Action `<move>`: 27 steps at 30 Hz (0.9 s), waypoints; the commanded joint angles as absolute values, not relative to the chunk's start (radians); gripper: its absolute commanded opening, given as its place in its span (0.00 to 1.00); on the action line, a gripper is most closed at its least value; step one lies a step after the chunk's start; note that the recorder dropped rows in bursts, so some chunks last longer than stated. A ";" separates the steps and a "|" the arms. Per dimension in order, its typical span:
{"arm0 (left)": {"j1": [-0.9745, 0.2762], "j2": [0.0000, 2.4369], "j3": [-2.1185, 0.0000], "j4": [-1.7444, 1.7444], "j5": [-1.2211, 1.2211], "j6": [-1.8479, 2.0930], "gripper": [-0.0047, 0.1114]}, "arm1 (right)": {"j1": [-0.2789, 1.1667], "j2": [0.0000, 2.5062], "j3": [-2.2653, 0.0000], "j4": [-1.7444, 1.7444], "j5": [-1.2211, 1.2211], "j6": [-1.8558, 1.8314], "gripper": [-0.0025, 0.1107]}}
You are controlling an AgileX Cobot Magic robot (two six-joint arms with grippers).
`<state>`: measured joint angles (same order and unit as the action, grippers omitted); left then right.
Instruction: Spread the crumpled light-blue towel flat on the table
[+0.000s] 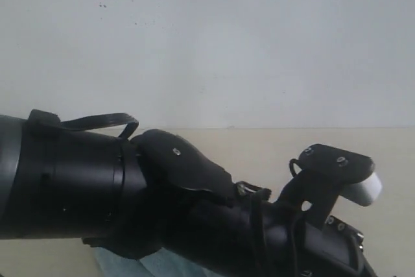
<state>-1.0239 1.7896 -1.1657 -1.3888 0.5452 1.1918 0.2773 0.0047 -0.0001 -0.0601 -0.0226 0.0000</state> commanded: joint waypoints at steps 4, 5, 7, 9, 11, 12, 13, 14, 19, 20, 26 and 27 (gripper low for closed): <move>-1.036 1.728 -1.200 -1.250 0.549 1.088 0.53 | 0.277 0.000 0.000 -0.059 -0.063 0.105 0.03; -1.036 1.709 -1.200 -1.214 0.532 1.068 0.53 | 0.277 0.000 0.000 -0.059 -0.078 0.133 0.03; -1.030 1.669 -1.200 -1.146 0.496 1.012 0.53 | 0.277 0.000 0.000 -0.059 -0.141 0.212 0.03; -1.019 1.621 -1.200 -1.060 0.477 0.946 0.53 | 0.277 0.000 0.000 -0.059 -0.207 0.294 0.03; -1.003 1.579 -1.200 -0.966 0.471 0.872 0.53 | 0.277 0.000 0.000 -0.059 -0.260 0.359 0.03; -0.992 1.557 -1.200 -0.921 0.471 0.830 0.53 | 0.277 0.000 0.000 -0.059 -0.283 0.383 0.03; -0.983 1.536 -1.198 -0.882 0.476 0.790 0.53 | 0.277 0.000 0.000 -0.059 -0.302 0.404 0.03; -0.970 1.518 -1.198 -0.829 0.487 0.739 0.53 | 0.277 0.000 0.000 -0.059 -0.315 0.423 0.03; -0.916 1.457 -1.198 -0.449 0.617 0.418 0.53 | 0.277 0.000 0.000 -0.059 -0.206 0.505 0.03; -0.905 1.449 -1.198 -0.356 0.651 0.351 0.53 | 0.277 0.000 0.000 -0.059 -0.165 0.542 0.03; -0.880 1.437 -1.196 -0.006 0.839 0.094 0.53 | 0.277 0.131 -0.007 -0.062 -0.122 0.557 0.03; -0.880 1.437 -1.196 0.019 0.855 0.085 0.53 | 0.277 0.165 -0.023 -0.062 -0.115 0.545 0.03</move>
<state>-0.8819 1.4466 -1.1946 -0.0735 0.7939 0.1624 0.2772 0.0945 -0.0001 -0.0601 -0.1409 0.5584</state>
